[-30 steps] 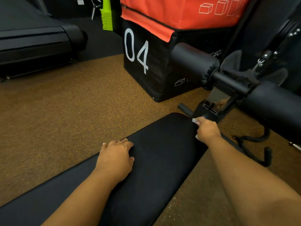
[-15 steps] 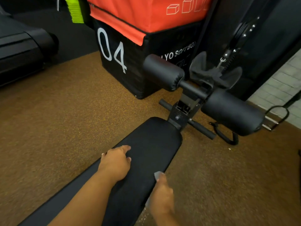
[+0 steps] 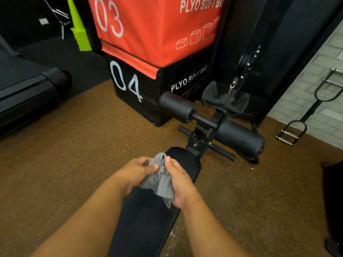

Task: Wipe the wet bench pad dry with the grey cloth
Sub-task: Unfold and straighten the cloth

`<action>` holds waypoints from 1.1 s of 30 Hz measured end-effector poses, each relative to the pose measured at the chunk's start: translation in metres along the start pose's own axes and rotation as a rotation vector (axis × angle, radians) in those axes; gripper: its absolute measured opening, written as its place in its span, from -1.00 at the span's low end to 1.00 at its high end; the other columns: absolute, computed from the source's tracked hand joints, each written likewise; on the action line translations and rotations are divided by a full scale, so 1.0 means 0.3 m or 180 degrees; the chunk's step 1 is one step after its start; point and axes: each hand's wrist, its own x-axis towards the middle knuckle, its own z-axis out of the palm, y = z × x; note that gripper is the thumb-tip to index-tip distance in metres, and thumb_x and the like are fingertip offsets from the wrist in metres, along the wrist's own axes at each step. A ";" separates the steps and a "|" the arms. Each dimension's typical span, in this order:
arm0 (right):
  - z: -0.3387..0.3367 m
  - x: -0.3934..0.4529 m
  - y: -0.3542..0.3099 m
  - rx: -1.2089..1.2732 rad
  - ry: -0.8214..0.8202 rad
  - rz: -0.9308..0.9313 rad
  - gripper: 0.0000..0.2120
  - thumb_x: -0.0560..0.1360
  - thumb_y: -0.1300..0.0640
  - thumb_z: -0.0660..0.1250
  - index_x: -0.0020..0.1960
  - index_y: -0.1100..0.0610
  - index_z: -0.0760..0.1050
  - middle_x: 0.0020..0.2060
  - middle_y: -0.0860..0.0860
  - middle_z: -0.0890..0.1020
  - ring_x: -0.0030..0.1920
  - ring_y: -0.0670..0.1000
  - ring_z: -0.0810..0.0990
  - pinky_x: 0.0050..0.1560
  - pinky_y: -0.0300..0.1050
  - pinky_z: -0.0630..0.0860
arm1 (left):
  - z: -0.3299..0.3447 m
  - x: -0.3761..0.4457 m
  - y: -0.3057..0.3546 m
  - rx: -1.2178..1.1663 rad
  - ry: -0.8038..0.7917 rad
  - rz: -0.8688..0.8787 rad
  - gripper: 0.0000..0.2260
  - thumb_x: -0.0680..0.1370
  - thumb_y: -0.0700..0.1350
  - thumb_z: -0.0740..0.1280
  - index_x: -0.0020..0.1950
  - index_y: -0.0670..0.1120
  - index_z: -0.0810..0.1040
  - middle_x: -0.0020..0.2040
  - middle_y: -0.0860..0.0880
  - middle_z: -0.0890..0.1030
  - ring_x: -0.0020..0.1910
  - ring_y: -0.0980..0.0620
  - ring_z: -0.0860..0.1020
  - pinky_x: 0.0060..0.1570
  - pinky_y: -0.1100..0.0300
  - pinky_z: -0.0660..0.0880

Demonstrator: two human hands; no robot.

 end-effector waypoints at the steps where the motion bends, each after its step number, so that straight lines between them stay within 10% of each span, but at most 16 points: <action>1: 0.025 -0.030 -0.035 -0.0096 -0.0094 -0.0070 -0.74 0.48 0.05 0.38 0.12 0.14 0.53 0.04 0.18 0.65 0.08 0.19 0.62 0.18 0.20 0.51 | -0.009 -0.036 0.039 0.0044 0.0067 0.0032 -0.89 0.50 -0.20 0.39 0.02 -0.12 0.57 -0.15 -0.11 0.69 -0.21 -0.03 0.66 -0.26 0.10 0.58; 14: 0.253 -0.514 -0.473 -0.1247 -0.0229 -0.1313 -0.75 0.48 0.15 0.39 0.15 -0.01 0.50 -0.01 0.17 0.64 0.03 0.14 0.63 0.07 0.09 0.57 | -0.048 -0.663 0.515 0.0151 -0.0562 0.1319 -0.96 0.52 -0.15 0.31 -0.13 -0.08 0.50 -0.23 -0.03 0.54 -0.25 0.03 0.47 -0.20 0.17 0.42; 20: 0.288 -0.708 -0.585 -0.1362 -0.0106 -0.1597 -0.91 0.56 0.09 0.28 -0.10 0.08 0.45 -0.23 0.00 0.57 -0.28 -0.10 0.55 -0.30 -0.19 0.49 | -0.009 -0.810 0.644 0.0002 -0.0462 0.1578 -0.81 0.51 0.02 0.35 -0.09 -0.10 0.48 -0.15 -0.13 0.49 -0.18 -0.05 0.42 -0.13 0.09 0.38; 28: 0.345 -0.876 -0.658 -0.2448 -0.0695 -0.2132 -0.43 0.23 0.03 0.59 0.10 -0.13 0.34 0.08 0.00 0.53 0.04 0.03 0.59 0.03 0.06 0.59 | 0.075 -0.885 0.748 -0.0066 0.0064 0.1848 -0.75 0.50 0.09 0.36 -0.28 -0.02 0.48 -0.25 -0.13 0.49 -0.15 -0.08 0.42 -0.07 -0.03 0.36; 33: 0.357 -0.907 -0.683 -0.2599 -0.0387 -0.2294 -0.62 0.36 0.15 0.52 0.05 -0.04 0.40 -0.03 0.14 0.59 -0.12 0.06 0.59 -0.18 -0.10 0.55 | 0.095 -0.900 0.782 -0.0362 0.0280 0.1882 -0.73 0.53 0.09 0.32 -0.24 -0.07 0.48 -0.24 -0.14 0.53 -0.15 -0.09 0.48 -0.06 -0.03 0.43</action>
